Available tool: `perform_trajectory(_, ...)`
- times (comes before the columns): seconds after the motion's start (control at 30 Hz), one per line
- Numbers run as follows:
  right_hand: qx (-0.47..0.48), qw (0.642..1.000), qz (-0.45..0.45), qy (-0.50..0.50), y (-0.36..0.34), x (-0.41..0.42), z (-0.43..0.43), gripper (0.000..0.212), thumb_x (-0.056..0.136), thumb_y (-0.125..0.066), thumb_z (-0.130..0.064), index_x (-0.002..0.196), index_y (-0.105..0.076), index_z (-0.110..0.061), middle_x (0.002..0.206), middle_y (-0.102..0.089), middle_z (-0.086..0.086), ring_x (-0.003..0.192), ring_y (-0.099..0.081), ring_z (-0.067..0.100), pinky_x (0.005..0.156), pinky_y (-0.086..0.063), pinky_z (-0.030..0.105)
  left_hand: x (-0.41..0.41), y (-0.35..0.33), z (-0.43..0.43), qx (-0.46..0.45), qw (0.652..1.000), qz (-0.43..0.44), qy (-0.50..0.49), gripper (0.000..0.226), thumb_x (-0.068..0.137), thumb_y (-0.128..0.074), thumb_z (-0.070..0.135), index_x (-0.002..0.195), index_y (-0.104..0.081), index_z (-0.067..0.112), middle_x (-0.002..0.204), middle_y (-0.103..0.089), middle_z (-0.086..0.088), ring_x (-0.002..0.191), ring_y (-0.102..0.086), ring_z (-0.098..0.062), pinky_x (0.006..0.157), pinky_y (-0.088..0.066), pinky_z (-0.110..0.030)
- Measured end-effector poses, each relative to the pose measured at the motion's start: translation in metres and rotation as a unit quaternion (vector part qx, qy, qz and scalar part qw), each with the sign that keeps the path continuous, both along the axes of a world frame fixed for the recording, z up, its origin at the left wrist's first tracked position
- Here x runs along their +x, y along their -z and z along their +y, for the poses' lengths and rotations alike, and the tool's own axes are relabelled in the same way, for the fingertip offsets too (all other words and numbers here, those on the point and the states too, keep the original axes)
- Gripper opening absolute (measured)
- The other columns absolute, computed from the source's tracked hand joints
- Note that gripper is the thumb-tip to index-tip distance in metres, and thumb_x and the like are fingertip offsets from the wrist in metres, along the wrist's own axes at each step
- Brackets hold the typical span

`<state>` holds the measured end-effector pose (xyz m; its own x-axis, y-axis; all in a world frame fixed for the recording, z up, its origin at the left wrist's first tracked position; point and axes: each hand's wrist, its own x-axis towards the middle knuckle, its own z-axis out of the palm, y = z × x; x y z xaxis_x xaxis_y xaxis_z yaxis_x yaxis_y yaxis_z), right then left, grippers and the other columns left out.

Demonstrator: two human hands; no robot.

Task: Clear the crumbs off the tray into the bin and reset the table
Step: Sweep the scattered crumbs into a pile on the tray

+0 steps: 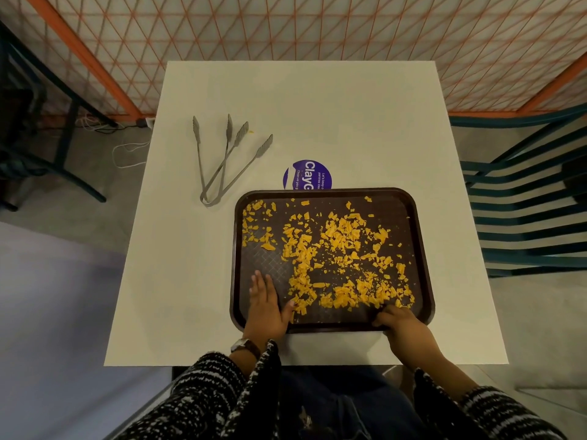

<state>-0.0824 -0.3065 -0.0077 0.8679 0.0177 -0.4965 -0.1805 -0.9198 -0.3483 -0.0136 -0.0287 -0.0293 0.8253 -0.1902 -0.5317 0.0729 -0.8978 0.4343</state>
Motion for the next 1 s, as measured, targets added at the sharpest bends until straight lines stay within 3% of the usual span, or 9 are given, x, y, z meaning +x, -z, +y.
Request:
perform_trajectory(0.1, -0.002, 1.000, 0.005, -0.002, -0.001, 0.000, 0.000, 0.024, 0.088, -0.055, -0.009, 0.104, -0.067, -0.024, 0.112, -0.059, -0.001, 0.109, -0.049, 0.021, 0.081, -0.044, 0.028, -0.007, -0.005, -0.015, -0.055, 0.995, 0.026, 0.078, 0.081, 0.089, -0.017, 0.061, 0.138, 0.024, 0.013, 0.143, 0.036, -0.003, 0.134, 0.030, -0.017, 0.111, 0.016, -0.032)
perform_trajectory(0.17, 0.000, 1.000, 0.007, 0.001, -0.002, 0.001, 0.001, 0.024, 0.089, -0.054, -0.011, 0.104, -0.067, -0.023, 0.112, -0.059, -0.001, 0.109, -0.049, 0.021, 0.081, -0.044, 0.028, -0.010, -0.011, -0.025, -0.090, 0.988, 0.054, 0.111, 0.074, 0.095, -0.030, 0.046, 0.134, 0.028, 0.020, 0.143, 0.035, 0.003, 0.134, 0.028, -0.014, 0.109, 0.012, -0.030)
perform_trajectory(0.27, -0.001, 1.000, 0.013, 0.002, -0.004, 0.000, 0.002, 0.024, 0.090, -0.053, -0.011, 0.105, -0.066, -0.024, 0.113, -0.058, -0.001, 0.109, -0.048, 0.021, 0.081, -0.044, 0.029, -0.011, -0.019, -0.029, -0.124, 0.985, 0.054, 0.107, 0.072, 0.096, -0.032, 0.041, 0.132, 0.028, 0.025, 0.142, 0.034, 0.008, 0.134, 0.024, -0.012, 0.109, 0.007, -0.030)
perform_trajectory(0.37, -0.001, 1.000, 0.014, 0.009, -0.003, 0.000, 0.001, 0.024, 0.089, -0.053, -0.010, 0.104, -0.066, -0.024, 0.112, -0.058, -0.001, 0.109, -0.048, 0.021, 0.081, -0.044, 0.030, 0.006, -0.018, -0.020, -0.119, 0.992, 0.017, 0.032, 0.074, 0.095, -0.034, 0.041, 0.135, 0.025, 0.023, 0.144, 0.032, 0.006, 0.133, 0.023, -0.015, 0.107, 0.005, -0.031)
perform_trajectory(0.53, 0.007, 1.000, 0.002, 0.024, 0.001, -0.001, 0.002, 0.026, 0.087, -0.053, -0.007, 0.101, -0.067, -0.024, 0.110, -0.059, -0.001, 0.108, -0.049, 0.022, 0.077, -0.046, 0.032, 0.068, -0.012, 0.002, -0.039, 0.996, -0.057, -0.061, 0.075, 0.095, -0.041, 0.036, 0.147, 0.005, 0.009, 0.155, 0.017, -0.006, 0.143, 0.008, -0.025, 0.114, -0.006, -0.036)
perform_trajectory(0.67, 0.009, 1.000, -0.006, 0.026, 0.000, -0.001, -0.001, 0.026, 0.087, -0.054, -0.007, 0.100, -0.068, -0.023, 0.109, -0.060, 0.000, 0.107, -0.050, 0.022, 0.079, -0.046, 0.032, 0.092, -0.008, 0.004, -0.018, 0.995, -0.075, -0.068, 0.074, 0.095, -0.041, 0.034, 0.147, 0.001, 0.005, 0.157, 0.011, -0.010, 0.145, 0.003, -0.024, 0.114, -0.013, -0.033)
perform_trajectory(0.83, 0.011, 0.999, -0.016, 0.025, 0.000, -0.005, 0.001, 0.026, 0.086, -0.055, -0.006, 0.100, -0.069, -0.024, 0.108, -0.061, 0.000, 0.106, -0.051, 0.023, 0.079, -0.046, 0.032, 0.087, -0.001, -0.007, -0.007, 0.995, -0.052, -0.083, 0.072, 0.096, -0.036, 0.038, 0.147, 0.003, 0.005, 0.156, 0.013, -0.013, 0.143, 0.010, -0.027, 0.117, -0.004, -0.038)
perform_trajectory(1.0, 0.012, 0.999, -0.027, 0.027, 0.001, -0.006, 0.002, 0.027, 0.082, -0.059, -0.002, 0.094, -0.070, -0.023, 0.102, -0.063, 0.002, 0.100, -0.055, 0.025, 0.074, -0.049, 0.034, 0.056, -0.007, -0.030, -0.103, 0.994, -0.025, 0.001, 0.071, 0.096, -0.034, 0.039, 0.146, 0.011, 0.016, 0.149, 0.024, 0.003, 0.136, 0.019, -0.014, 0.114, -0.004, -0.036)
